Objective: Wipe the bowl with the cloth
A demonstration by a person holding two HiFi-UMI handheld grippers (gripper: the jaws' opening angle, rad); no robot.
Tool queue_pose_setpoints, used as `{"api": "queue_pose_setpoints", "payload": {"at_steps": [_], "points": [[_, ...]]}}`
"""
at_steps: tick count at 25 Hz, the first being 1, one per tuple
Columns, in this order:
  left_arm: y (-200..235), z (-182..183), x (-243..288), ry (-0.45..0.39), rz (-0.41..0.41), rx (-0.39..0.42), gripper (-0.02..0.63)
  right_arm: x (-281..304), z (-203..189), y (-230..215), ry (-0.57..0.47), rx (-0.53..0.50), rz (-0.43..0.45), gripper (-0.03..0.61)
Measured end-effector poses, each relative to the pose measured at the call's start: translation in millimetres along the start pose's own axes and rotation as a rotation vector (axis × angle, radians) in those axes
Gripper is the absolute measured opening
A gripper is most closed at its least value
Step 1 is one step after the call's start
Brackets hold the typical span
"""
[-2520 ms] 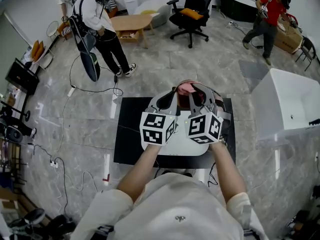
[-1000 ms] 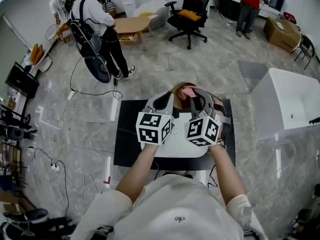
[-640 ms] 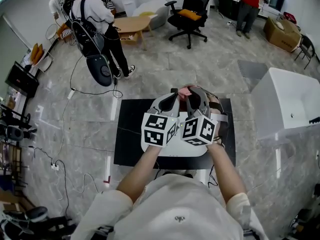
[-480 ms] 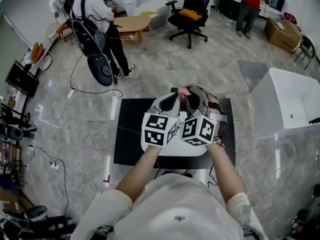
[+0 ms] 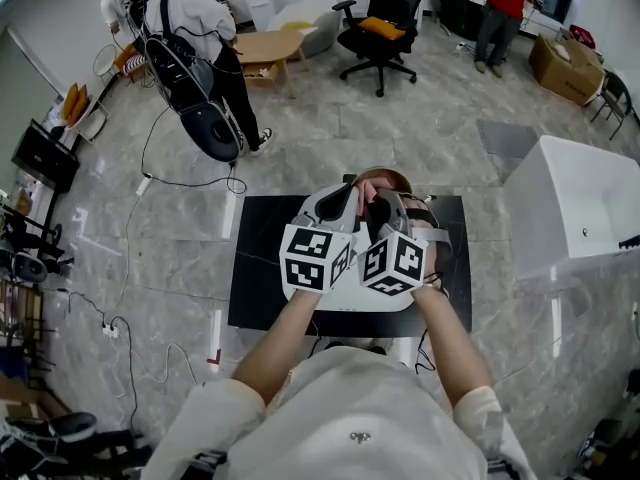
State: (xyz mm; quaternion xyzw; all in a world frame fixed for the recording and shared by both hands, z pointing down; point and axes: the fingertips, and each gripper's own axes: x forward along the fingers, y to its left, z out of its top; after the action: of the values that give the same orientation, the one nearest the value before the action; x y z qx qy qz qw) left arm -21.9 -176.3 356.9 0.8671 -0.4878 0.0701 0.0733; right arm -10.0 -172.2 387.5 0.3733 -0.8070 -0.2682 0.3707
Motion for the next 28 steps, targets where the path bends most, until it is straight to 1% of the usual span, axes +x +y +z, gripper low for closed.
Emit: {"api": "queue_pose_setpoints", "payload": {"at_steps": [4,8,10,12,15,18,21,24,28], "points": [[3.2,-0.8,0.0,0.000,0.006,-0.001,0.018,1.7,-1.7,11.8,0.006,-0.074,0.029,0.015],[7.1,0.6,1.6,-0.001,0.014,-0.010,0.017,1.8,-9.8,15.0,0.040,-0.174,0.024,0.015],[10.1,3.5,2.0,0.000,0.018,-0.009,0.018,2.3,-12.1,12.9,0.055,-0.205,0.024,0.015],[12.5,4.8,1.6,0.002,0.023,-0.008,0.017,2.0,-15.1,8.3,0.072,-0.227,0.010,0.015],[14.2,2.5,-2.1,0.000,0.031,-0.009,0.018,-1.8,-21.3,-0.4,0.106,-0.278,-0.049,0.015],[13.7,-0.3,-4.3,-0.001,0.035,-0.009,0.017,-5.2,-23.9,-7.0,0.113,-0.286,-0.087,0.015],[13.5,1.5,-2.4,0.000,0.032,-0.004,0.017,-2.2,-24.0,-9.1,0.116,-0.289,-0.090,0.015],[10.3,3.1,-2.1,0.003,0.018,0.010,0.017,0.7,-24.2,-9.3,0.123,-0.300,-0.095,0.015],[4.0,-1.7,-2.7,0.011,-0.010,0.027,0.017,0.8,-24.7,-14.5,0.127,-0.310,-0.127,0.015]]}}
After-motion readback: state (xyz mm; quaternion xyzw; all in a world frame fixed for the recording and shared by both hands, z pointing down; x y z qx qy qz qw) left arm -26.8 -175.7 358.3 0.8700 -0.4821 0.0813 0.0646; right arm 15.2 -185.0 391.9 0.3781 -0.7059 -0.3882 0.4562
